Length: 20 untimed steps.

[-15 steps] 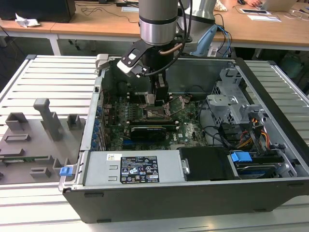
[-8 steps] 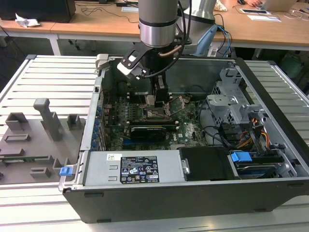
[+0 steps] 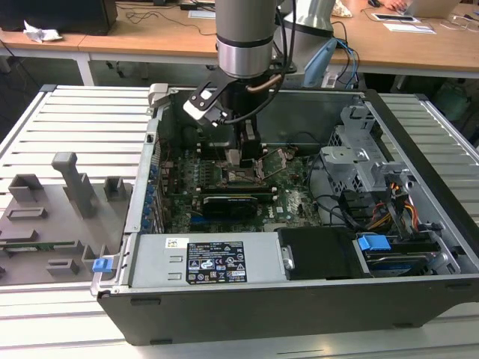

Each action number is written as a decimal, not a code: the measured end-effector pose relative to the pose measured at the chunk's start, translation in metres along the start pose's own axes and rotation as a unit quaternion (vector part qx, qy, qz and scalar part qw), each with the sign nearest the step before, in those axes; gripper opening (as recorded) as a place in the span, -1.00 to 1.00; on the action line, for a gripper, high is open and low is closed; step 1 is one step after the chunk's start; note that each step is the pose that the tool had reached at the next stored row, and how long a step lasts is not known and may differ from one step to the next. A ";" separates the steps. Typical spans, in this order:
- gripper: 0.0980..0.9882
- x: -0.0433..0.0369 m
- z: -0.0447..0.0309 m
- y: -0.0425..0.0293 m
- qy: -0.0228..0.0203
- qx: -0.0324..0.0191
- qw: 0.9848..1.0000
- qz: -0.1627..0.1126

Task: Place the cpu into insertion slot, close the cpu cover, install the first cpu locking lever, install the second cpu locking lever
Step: 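Place the cpu into insertion slot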

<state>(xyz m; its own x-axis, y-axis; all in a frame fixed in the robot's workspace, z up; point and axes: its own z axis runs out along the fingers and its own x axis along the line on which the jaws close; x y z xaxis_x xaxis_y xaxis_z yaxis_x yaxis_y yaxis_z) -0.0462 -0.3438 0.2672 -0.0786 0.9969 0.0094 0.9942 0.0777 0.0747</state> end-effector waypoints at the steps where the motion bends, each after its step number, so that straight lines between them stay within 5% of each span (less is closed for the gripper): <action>1: -0.04 0.0009 0.0009 0.0004 0.000 0.000 1.000 0.000; 20: -0.04 0.0159 0.0241 0.0042 -0.002 0.000 1.000 0.024</action>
<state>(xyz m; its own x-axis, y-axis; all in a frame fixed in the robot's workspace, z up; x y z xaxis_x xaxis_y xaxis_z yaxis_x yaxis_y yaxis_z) -0.0415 -0.3272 0.2436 -0.0301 0.9995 0.0094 0.9968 0.0293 0.0745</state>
